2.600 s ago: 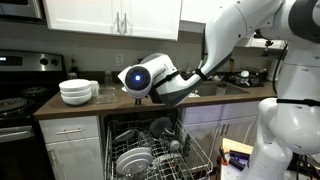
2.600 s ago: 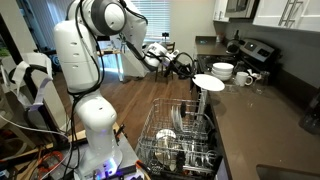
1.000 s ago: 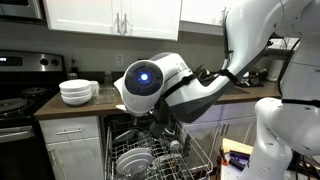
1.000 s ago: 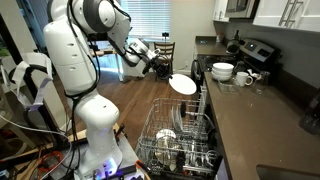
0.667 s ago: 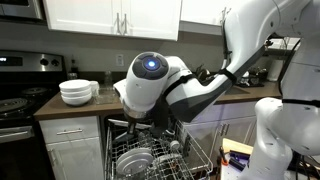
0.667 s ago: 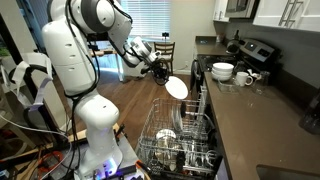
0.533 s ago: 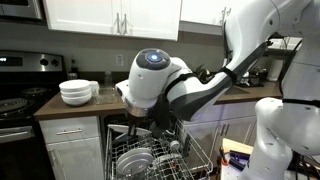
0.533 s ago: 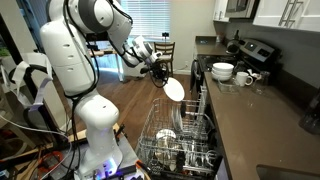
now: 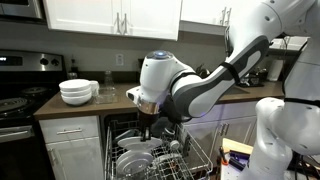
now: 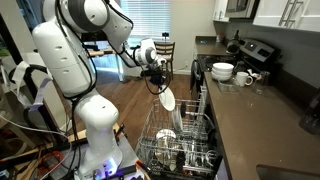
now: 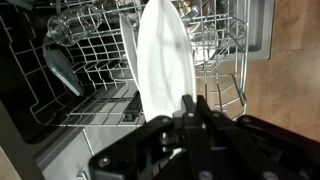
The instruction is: Remove the white plate from the countertop and put it in the dishwasher
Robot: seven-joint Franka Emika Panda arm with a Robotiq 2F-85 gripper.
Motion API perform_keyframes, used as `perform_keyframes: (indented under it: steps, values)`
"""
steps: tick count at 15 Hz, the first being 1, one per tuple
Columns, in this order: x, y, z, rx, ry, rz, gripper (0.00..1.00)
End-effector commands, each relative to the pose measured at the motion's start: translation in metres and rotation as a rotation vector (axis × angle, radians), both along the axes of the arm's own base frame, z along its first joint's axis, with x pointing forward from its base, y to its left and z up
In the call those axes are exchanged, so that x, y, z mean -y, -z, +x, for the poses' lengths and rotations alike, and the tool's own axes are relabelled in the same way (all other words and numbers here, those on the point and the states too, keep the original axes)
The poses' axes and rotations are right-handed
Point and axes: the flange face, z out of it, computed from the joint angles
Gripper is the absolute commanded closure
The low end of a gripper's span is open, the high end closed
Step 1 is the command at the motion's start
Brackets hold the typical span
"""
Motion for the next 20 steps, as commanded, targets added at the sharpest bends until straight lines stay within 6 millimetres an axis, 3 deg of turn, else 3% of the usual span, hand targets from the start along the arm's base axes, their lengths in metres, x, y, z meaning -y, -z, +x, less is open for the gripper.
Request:
perform_keyframes:
  steps: [1,15,20]
  values:
    - [0.003,-0.002,-0.001,-0.002,-0.013,-0.003,0.95]
    - [0.0,-0.003,0.001,-0.036,-0.065,0.026,0.96]
    - [0.012,0.003,0.012,-0.083,-0.177,0.094,0.96]
